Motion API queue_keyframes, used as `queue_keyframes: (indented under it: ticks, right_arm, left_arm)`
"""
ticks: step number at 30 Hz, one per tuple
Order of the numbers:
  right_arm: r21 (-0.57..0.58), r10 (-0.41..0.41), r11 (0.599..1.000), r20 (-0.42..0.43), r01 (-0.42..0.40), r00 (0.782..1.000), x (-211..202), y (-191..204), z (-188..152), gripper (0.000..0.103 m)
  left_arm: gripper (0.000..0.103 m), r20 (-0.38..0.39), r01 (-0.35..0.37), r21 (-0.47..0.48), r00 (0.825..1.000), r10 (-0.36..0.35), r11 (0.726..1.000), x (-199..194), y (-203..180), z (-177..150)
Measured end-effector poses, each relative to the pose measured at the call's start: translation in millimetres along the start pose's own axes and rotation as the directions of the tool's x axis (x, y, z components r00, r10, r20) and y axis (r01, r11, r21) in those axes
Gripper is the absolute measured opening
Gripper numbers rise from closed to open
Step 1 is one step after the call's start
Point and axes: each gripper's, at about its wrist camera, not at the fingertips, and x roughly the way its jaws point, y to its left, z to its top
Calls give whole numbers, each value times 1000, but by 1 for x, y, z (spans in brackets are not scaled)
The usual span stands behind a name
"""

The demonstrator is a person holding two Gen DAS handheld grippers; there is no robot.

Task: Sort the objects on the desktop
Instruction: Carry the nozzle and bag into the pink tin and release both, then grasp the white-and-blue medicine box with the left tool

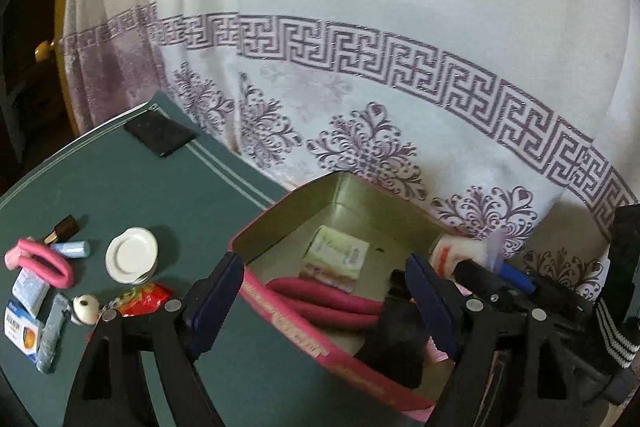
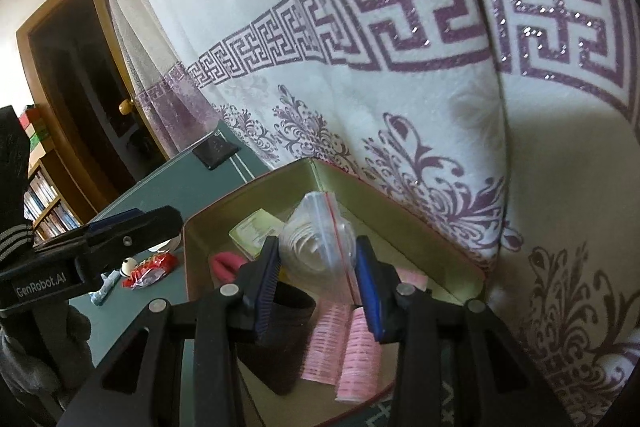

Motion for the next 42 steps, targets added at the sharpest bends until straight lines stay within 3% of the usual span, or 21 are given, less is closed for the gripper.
queue_keyframes:
  ticks: [1,3,5,17,28,34,42]
  right_arm:
    - [10,6,1000,-5,-6,1000,1,-1,0,45]
    - [25,9,1000,-3,-9,1000,0,-2,0,61]
    - [28,9,1000,10,-9,1000,-4,-1,0,65]
    - [5,26,1000,14,-27,1000,-9,22,-5,65]
    - [-63,99,993,-16,-99,995,-2,72,-15,68]
    - [-95,137,985,-59,-142,989,11,99,-25,69]
    - [-136,183,970,-126,-200,975,28,133,-36,73]
  left_arm:
    - [85,-1,-4,-8,1000,4,1000,-2,4,-2]
    - [85,-4,-17,-25,1000,17,1000,-5,12,-6]
    - [85,-4,-28,-42,1000,28,999,-8,20,-9]
    - [85,-45,-108,-146,994,102,983,-23,70,-39]
    - [85,-56,-175,-238,985,166,955,-48,120,-66]
    - [85,-76,-245,-306,970,232,920,-66,165,-87]
    - [85,-120,-358,-406,933,339,841,-91,230,-123]
